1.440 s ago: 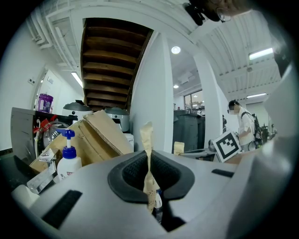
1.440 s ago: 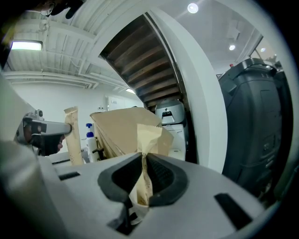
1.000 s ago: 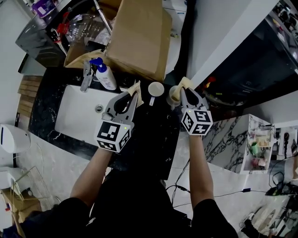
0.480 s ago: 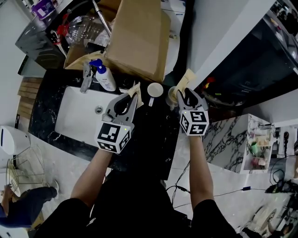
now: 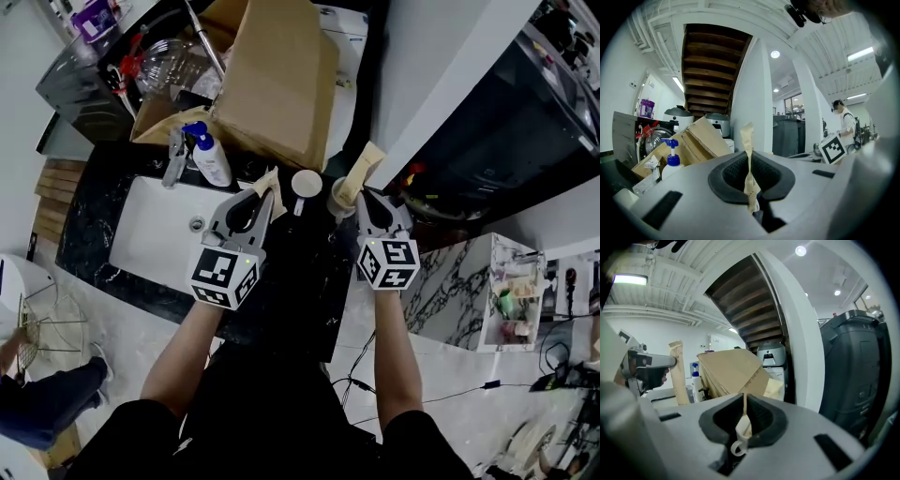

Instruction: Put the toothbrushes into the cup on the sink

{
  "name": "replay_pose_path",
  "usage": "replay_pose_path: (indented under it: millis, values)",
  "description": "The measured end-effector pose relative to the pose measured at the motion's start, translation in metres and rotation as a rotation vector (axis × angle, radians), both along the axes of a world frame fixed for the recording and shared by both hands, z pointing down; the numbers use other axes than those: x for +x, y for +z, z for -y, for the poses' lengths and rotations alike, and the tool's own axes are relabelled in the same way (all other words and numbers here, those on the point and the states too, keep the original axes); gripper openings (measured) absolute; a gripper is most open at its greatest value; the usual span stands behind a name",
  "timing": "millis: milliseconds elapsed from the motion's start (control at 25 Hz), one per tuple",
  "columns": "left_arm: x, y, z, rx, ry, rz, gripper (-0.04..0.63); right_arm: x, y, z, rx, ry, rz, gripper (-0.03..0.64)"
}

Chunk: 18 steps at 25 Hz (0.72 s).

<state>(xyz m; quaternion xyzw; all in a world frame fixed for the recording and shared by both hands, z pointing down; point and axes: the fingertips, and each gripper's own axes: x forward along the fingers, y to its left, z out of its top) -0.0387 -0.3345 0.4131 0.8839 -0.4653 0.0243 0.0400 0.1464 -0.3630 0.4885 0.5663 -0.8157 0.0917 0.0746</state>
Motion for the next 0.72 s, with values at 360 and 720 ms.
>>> replay_pose_path:
  millis: [360, 720]
  values:
    - [0.002, -0.011, -0.01, 0.022, -0.003, 0.003, 0.012, 0.006, -0.029, -0.042, 0.028, 0.009, 0.048, 0.002]
    - [0.008, -0.03, -0.006, 0.067, 0.023, -0.005, 0.012, 0.005, -0.049, -0.067, 0.04, 0.03, 0.095, 0.002]
